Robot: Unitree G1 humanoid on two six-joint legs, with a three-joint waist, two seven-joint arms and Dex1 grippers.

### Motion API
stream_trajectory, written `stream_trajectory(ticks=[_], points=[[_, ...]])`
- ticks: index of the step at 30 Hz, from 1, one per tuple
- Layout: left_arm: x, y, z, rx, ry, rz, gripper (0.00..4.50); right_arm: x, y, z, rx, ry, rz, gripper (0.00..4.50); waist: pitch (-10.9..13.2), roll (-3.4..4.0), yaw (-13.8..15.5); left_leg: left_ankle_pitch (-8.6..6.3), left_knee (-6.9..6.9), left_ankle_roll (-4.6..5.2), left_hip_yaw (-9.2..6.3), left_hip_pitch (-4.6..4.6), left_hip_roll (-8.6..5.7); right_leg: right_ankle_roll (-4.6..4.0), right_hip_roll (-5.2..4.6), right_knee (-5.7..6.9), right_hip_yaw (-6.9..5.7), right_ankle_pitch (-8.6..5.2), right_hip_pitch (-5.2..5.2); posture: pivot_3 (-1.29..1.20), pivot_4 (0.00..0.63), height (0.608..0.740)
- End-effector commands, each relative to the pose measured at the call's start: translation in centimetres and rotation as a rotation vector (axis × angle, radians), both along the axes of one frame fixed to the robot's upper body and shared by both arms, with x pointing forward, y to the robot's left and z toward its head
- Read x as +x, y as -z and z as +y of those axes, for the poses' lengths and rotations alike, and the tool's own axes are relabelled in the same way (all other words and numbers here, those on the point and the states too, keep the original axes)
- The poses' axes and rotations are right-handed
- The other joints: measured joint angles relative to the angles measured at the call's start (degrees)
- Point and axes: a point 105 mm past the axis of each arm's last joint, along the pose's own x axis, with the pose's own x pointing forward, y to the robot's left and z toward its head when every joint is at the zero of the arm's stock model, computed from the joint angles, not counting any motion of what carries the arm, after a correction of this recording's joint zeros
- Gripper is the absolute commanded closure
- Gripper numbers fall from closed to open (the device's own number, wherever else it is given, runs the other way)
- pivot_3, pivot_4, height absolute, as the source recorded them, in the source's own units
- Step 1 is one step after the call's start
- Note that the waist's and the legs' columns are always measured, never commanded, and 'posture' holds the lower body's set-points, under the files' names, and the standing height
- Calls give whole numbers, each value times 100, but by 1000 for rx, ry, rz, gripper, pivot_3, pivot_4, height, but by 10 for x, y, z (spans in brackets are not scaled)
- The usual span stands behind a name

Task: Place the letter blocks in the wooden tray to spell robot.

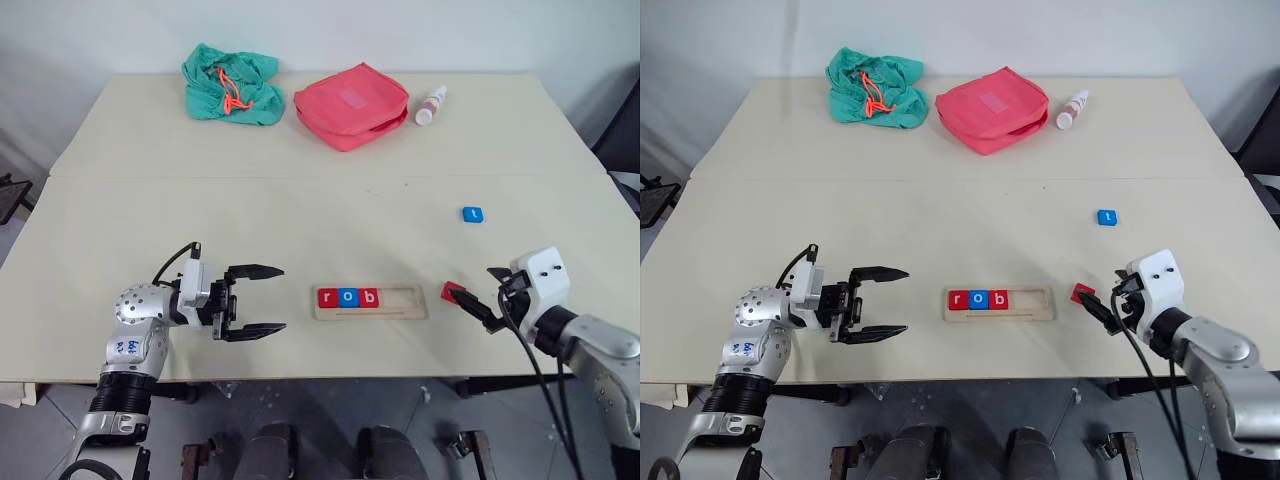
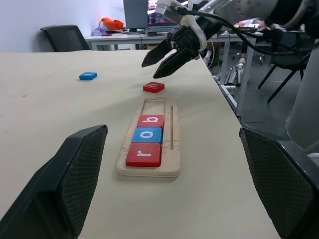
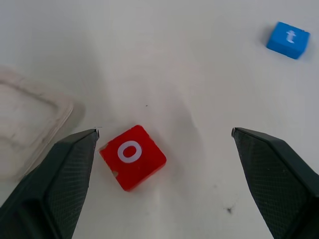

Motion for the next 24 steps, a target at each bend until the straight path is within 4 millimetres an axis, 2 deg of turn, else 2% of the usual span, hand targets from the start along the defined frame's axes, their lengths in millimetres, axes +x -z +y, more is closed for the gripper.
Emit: stream_trajectory(ticks=[1, 6, 15, 24], points=[[-2, -3, 0, 0, -1, -28, 0, 1, -4, 6, -43, -165, 39, 36, 0, 0, 0, 0, 0, 0, 0, 0, 1, 0, 0, -1, -1, 0, 0, 0, 150, 740], [-5, -3, 4, 5, -12, -29, 0, 6, -2, 6, -134, -309, 121, 36, 0, 0, 3, 0, 4, 0, -2, -2, 1, 0, -2, -3, -5, 0, 1, 0, 150, 740], [-13, -2, 14, 20, -54, -28, 0, 20, 9, 4, -218, -369, 154, 36, 0, -1, 10, 0, 8, 0, -5, -6, 0, 0, -4, -11, -10, 0, 3, 0, 150, 740], [-15, 0, 13, 16, -68, -25, 0, 23, -3, 7, -227, -370, 103, 36, 0, -1, 10, 0, 9, 0, -4, -6, 2, 0, -3, -21, -11, 0, 8, 0, 150, 740]])
